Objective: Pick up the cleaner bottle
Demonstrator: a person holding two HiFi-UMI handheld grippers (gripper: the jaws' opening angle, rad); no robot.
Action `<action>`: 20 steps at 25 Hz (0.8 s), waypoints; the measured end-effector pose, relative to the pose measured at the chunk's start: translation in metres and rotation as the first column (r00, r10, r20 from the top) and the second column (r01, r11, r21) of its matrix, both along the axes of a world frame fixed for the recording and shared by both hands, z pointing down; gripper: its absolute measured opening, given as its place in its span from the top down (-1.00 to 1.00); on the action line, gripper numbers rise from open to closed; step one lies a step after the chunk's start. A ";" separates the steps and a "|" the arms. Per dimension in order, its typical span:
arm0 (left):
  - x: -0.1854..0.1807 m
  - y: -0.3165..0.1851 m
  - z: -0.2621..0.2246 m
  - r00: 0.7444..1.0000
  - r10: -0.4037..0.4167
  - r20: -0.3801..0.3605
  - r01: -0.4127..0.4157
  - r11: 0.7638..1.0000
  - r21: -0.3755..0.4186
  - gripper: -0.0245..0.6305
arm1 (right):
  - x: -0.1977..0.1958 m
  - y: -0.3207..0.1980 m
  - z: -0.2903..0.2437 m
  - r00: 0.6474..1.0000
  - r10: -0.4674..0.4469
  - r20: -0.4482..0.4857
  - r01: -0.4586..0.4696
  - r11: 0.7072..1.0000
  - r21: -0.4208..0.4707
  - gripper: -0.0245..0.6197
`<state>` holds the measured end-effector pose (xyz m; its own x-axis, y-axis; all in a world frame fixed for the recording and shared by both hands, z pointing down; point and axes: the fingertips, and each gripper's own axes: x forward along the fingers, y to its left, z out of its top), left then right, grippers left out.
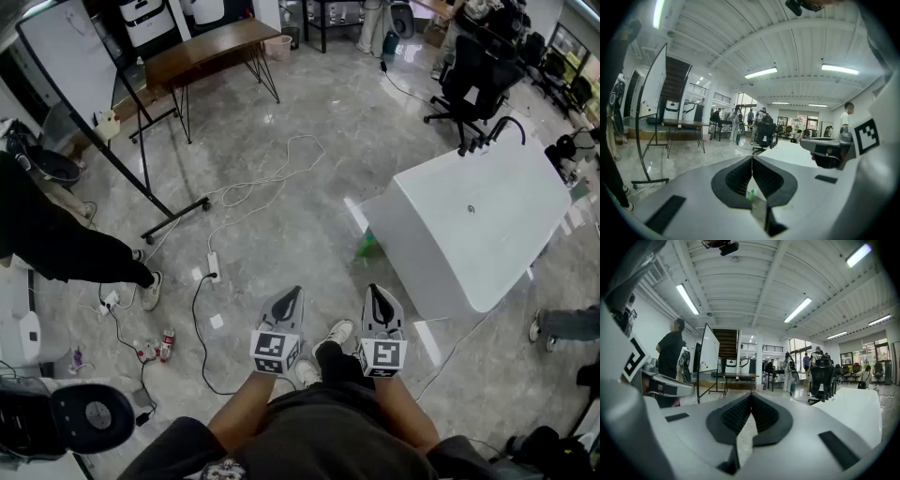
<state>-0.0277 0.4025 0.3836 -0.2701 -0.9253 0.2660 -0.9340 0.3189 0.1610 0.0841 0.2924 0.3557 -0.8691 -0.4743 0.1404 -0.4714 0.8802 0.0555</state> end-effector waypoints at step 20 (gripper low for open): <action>-0.078 -0.187 0.015 0.982 0.187 0.024 -0.185 0.980 -0.071 0.91 | -0.072 -0.168 0.027 0.994 0.112 -0.011 -0.113 0.992 -0.058 0.87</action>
<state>-0.1055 0.2157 0.3988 -0.1036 -0.9401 0.3248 -0.9821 0.1483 0.1159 0.0125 0.1248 0.3832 -0.8094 -0.5598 0.1772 -0.5674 0.8234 0.0097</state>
